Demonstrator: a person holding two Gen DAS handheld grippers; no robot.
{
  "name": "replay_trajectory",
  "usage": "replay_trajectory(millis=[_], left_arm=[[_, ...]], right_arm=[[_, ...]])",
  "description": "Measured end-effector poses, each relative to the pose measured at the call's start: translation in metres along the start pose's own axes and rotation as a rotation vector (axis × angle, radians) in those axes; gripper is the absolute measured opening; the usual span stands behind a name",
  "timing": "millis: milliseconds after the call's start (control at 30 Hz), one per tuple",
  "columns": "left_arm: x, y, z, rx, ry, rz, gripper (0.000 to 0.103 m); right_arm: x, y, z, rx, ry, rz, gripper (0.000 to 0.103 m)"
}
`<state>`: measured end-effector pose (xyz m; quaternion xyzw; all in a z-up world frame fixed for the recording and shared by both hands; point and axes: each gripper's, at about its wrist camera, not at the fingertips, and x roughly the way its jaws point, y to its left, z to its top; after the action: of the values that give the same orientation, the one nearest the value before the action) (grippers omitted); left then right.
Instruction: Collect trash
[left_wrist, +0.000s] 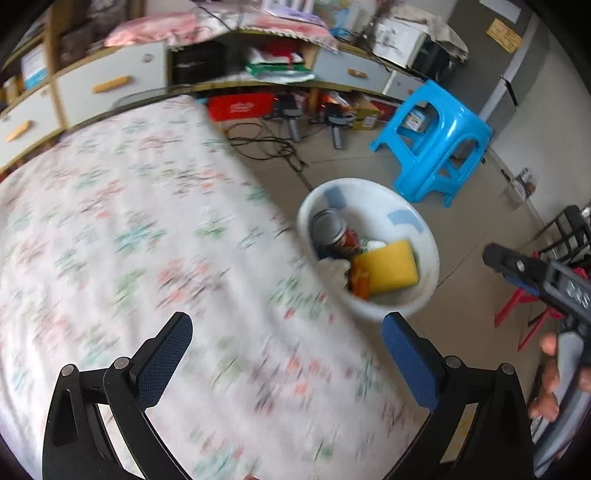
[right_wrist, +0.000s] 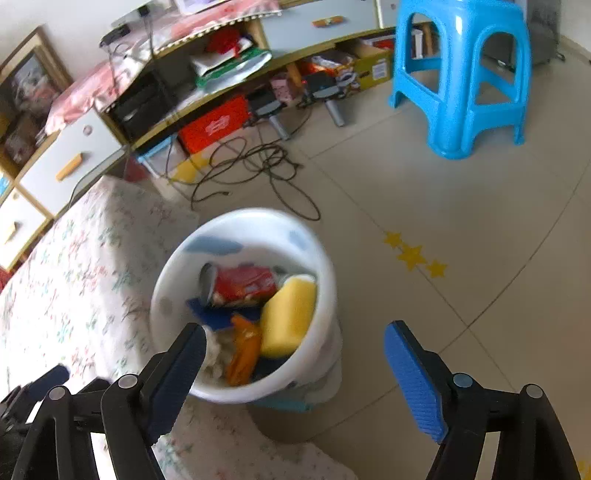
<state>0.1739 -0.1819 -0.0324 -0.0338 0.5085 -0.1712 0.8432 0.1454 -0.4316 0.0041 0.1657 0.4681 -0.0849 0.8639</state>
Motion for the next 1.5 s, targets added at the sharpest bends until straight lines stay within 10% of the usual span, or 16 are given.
replay_trajectory(millis=[567, 767, 1500], left_arm=[[-0.172, 0.035, -0.098, -0.001, -0.211, 0.206, 0.103], [-0.17, 0.06, -0.112, -0.071, -0.22, 0.233, 0.103], [-0.16, 0.061, -0.117, -0.053, -0.235, 0.26, 0.103]], right_arm=[[-0.129, 0.124, -0.106, -0.233, -0.163, -0.002, 0.1], [-0.137, 0.138, -0.143, -0.256, -0.281, -0.025, 0.102], [-0.109, 0.144, -0.158, -0.268, -0.282, -0.03, 0.102]])
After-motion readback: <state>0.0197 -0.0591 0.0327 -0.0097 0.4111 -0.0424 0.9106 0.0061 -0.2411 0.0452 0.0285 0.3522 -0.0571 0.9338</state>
